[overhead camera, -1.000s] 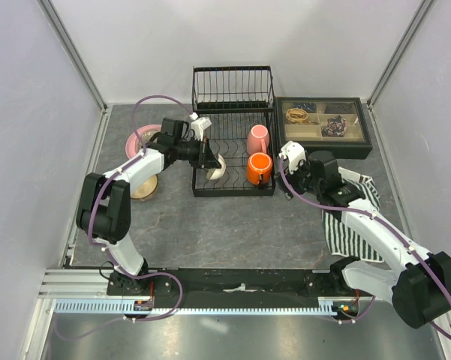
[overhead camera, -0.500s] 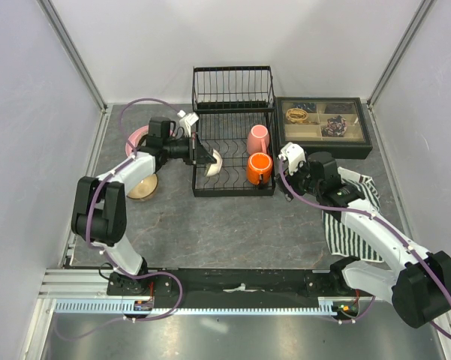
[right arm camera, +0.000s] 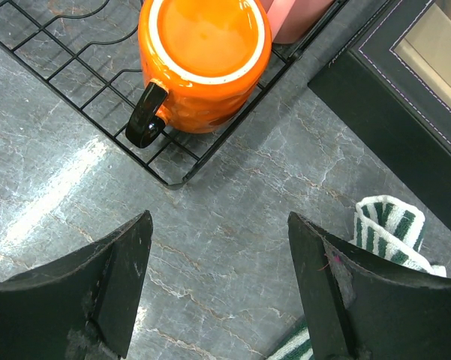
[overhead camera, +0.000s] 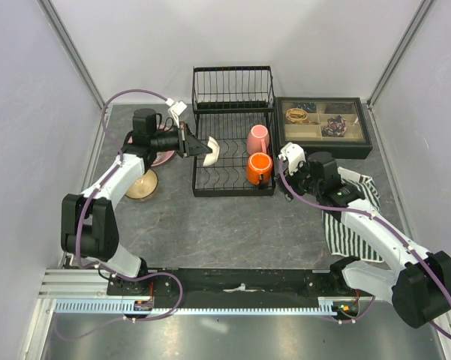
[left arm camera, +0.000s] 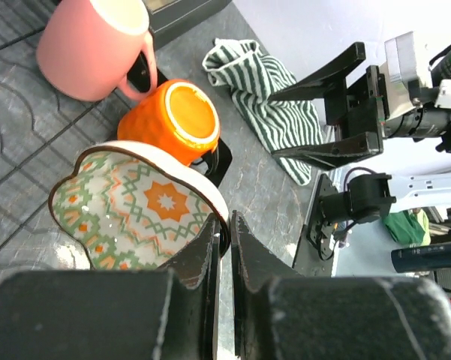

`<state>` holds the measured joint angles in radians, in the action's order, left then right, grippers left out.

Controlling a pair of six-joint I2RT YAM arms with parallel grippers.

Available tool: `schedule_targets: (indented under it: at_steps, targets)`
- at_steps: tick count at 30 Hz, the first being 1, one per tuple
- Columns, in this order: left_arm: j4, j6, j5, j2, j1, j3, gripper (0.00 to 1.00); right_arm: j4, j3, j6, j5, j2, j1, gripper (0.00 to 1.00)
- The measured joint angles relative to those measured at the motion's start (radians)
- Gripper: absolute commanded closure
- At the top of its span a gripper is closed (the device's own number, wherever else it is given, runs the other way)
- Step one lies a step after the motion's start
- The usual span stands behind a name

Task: Unload the mixed dishes from the dish rack
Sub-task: Place the bowl at the center of the board.

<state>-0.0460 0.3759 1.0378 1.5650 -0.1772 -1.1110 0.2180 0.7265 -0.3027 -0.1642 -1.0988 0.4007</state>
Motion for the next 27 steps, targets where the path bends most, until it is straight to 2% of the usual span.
schedule_targets:
  at_steps: [5, 11, 15, 19, 27]
  targets:
    - [0.205, -0.118, -0.064, -0.052, 0.019, -0.066, 0.98, 0.0, 0.0, 0.0, -0.001, 0.0, 0.0, 0.19]
    - [0.439, -0.344, -0.255, -0.15, 0.039, -0.123, 0.98, 0.0, 0.0, 0.0, -0.011, -0.002, 0.0, 0.19]
    - [0.567, -0.478, -0.379, -0.217, 0.09, -0.124, 0.98, -0.001, -0.001, 0.0, -0.023, -0.014, 0.0, 0.2]
    - [0.645, -0.584, -0.491, -0.254, 0.135, -0.115, 0.98, -0.008, -0.01, 0.0, -0.023, -0.015, -0.001, 0.19]
    - [0.719, -0.752, -0.687, -0.319, 0.17, 0.024, 0.98, -0.031, -0.021, 0.0, -0.026, -0.015, -0.001, 0.2]
